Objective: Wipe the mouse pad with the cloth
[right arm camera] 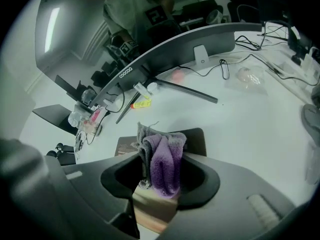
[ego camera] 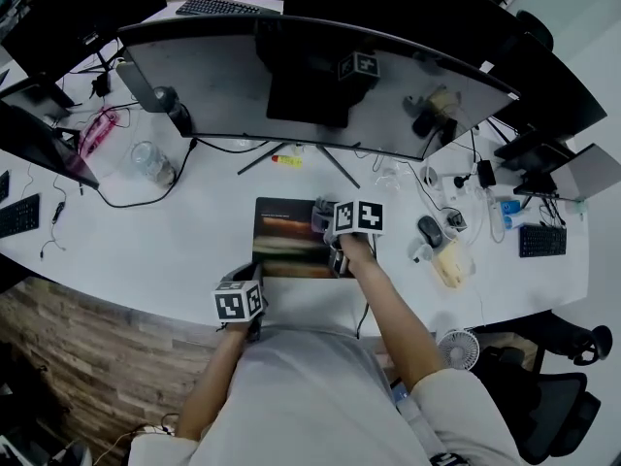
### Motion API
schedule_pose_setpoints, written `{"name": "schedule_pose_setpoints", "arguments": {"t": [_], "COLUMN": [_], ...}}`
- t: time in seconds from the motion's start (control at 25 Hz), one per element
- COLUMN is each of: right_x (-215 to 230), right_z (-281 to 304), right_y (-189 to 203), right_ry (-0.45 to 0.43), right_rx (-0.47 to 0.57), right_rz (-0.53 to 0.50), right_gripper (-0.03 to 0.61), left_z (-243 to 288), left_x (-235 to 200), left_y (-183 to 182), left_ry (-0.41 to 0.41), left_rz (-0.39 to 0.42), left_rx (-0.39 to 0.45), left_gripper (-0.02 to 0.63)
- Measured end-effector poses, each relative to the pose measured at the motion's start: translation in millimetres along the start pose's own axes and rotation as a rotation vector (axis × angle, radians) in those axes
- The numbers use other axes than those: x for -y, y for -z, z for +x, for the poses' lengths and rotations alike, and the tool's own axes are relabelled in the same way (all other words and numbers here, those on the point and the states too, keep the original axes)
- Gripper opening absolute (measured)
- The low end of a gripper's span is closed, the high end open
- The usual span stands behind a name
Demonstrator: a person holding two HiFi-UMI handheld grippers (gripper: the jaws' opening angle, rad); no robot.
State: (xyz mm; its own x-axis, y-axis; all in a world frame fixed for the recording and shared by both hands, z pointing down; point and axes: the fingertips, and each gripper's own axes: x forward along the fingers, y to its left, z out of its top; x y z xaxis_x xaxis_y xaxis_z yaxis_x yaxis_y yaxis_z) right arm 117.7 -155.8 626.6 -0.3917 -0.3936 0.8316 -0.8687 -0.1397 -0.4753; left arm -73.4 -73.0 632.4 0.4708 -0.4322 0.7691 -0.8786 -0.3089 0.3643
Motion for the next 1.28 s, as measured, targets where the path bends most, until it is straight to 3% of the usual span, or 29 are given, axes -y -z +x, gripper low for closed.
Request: {"name": "schedule_pose_setpoints", "arguments": {"t": [1.28], "right_x": [49.8], "right_z": [-24.1], "right_y": [0.6], "right_ry": [0.021], "right_rx": [-0.019], "right_rz": [0.026], "right_gripper": [0.192], "left_z": [0.5], "left_x": [0.6], "left_y": [0.7], "left_ry": [0.006], "left_rz": [-0.011], "left_rx": [0.001], "left_gripper": [0.0]}}
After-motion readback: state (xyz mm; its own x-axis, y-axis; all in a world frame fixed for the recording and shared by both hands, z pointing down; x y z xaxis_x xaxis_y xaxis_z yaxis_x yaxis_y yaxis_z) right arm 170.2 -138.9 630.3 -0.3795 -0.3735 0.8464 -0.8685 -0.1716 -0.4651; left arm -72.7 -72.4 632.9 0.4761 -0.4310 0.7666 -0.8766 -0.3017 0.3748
